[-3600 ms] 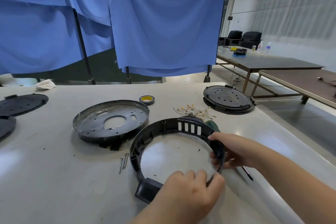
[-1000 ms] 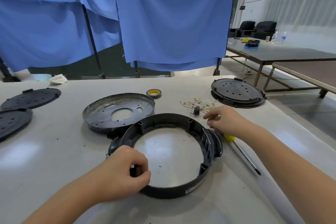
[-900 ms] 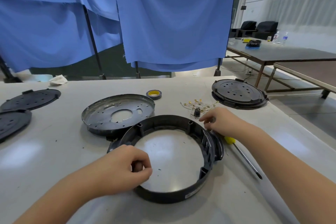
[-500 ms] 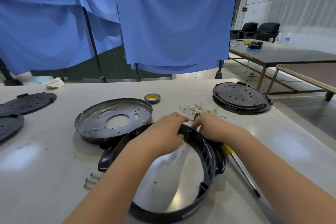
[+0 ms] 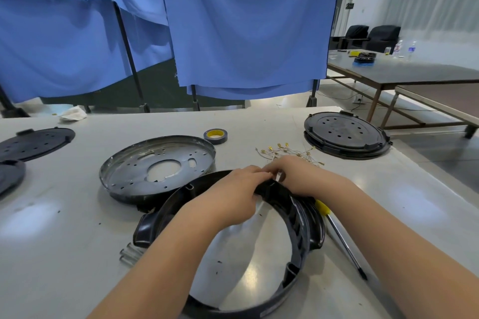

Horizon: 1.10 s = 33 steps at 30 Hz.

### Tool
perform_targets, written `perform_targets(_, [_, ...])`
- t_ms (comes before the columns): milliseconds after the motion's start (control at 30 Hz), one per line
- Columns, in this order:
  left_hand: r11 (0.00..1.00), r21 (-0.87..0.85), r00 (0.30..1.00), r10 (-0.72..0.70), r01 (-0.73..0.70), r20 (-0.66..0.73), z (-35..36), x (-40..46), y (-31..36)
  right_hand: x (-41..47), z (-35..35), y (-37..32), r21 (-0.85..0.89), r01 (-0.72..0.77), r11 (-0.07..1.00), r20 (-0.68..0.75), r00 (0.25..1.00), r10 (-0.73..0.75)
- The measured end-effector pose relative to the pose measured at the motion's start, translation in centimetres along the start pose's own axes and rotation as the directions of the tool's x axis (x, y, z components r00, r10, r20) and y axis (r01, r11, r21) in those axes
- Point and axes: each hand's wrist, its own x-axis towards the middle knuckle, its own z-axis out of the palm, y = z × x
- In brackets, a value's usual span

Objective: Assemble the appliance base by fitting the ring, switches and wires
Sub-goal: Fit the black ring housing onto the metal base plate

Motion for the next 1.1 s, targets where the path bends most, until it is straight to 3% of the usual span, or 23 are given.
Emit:
perform_targets(367, [1.000,0.009,1.000,-0.011,0.011,-0.015,0.1,0.1,0.0,0.3,0.2,-0.2,-0.095,-0.041,0.995,-0.031,0.999,0.039])
perform_targets(500, [0.999,0.045,1.000,-0.013,0.014,-0.024,0.4,0.1,0.1,-0.7,-0.1,0.3,0.016,-0.043,0.999,-0.074,0.996,0.044])
perform_targets(633, [0.997,0.073,0.999,-0.011,0.014,-0.042,0.4,0.2,0.2,-1.7,-0.7,0.4,0.121,-0.113,0.986,0.015,0.994,0.112])
perform_targets(1100, [1.000,-0.025,0.987,0.004,-0.008,-0.162,0.0,0.1,0.3,-1.7,-1.1,-0.6,0.207,-0.318,0.925,0.089,0.948,0.305])
